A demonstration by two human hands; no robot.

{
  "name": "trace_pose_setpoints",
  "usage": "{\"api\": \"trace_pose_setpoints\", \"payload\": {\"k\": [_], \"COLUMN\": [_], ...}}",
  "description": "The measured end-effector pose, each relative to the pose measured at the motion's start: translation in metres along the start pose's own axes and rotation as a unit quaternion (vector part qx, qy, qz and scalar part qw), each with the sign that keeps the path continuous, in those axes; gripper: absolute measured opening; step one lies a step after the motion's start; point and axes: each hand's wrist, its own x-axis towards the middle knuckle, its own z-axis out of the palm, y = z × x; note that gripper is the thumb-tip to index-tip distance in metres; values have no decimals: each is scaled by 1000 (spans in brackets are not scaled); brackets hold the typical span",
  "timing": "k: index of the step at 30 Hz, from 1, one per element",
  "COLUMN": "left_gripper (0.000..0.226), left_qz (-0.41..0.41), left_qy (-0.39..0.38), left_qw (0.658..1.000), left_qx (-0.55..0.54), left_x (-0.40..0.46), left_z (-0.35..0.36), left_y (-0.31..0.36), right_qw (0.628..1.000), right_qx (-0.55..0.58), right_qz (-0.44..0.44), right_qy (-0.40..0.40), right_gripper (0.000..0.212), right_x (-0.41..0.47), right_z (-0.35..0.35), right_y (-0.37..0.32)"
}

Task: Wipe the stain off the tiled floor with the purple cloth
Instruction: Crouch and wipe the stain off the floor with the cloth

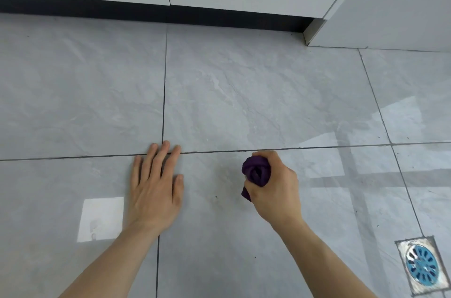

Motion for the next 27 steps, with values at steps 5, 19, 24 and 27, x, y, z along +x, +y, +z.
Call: {"api": "trace_pose_setpoints", "payload": {"k": [5,19,24,27], "left_gripper": [58,66,72,55], "left_qz": [0,238,308,310], "left_qy": [11,-99,-66,-20], "left_qw": [999,961,949,950], "left_qx": [-53,-95,12,30], "left_x": [6,-29,-11,1], "left_z": [-18,-19,-17,-20], "left_y": [7,27,22,30], "right_qw": [992,900,897,908], "right_qx": [-98,-280,-289,-271], "right_qz": [-80,-297,-300,-296], "right_qy": [-14,-154,-145,-119], "right_gripper": [57,80,82,64], "right_x": [0,-34,-20,-12], "right_z": [0,28,26,28], "right_y": [-8,56,68,61]}}
